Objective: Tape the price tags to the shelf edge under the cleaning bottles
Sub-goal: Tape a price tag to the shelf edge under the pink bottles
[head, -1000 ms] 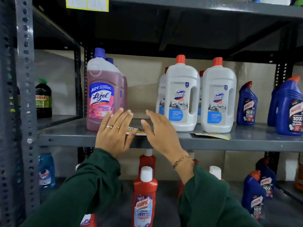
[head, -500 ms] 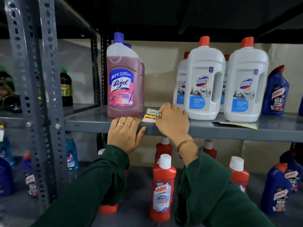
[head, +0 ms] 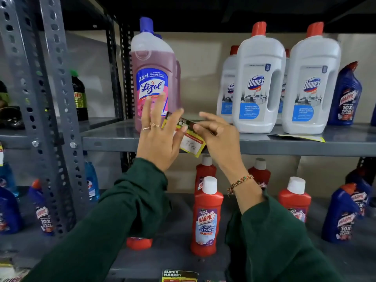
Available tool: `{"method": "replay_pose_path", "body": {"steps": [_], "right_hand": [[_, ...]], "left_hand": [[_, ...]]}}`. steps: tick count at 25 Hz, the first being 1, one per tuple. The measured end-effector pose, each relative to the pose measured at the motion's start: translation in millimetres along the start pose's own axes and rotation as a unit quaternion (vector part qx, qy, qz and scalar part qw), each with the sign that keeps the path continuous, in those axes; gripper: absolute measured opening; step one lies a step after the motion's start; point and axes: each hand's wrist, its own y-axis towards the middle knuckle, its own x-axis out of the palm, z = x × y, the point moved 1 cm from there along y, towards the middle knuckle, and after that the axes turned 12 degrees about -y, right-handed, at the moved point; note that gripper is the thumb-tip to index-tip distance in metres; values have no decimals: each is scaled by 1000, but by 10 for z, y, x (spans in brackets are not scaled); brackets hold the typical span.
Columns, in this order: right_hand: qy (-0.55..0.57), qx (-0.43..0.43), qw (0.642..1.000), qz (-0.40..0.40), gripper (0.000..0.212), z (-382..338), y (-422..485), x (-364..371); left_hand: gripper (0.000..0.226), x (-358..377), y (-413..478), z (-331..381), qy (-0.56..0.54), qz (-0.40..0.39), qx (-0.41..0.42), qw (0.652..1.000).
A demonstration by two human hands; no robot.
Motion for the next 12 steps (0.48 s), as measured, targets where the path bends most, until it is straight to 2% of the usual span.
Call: {"method": "replay_pose_path", "body": {"steps": [3, 6, 9, 12], "right_hand": [[-57, -65, 996, -13, 10, -53, -133, 44], [-128, -67, 988, -51, 10, -98, -207, 43], [-207, -93, 969, -97, 12, -156, -242, 152], [-233, -113, 962, -86, 11, -206, -278, 291]], "left_hand": [[30, -170, 7, -89, 18, -44, 19, 999], [34, -298, -92, -203, -53, -93, -10, 994], [35, -355, -178, -312, -54, -146, -29, 987], [25, -414, -197, -435, -57, -200, -60, 976]]}}
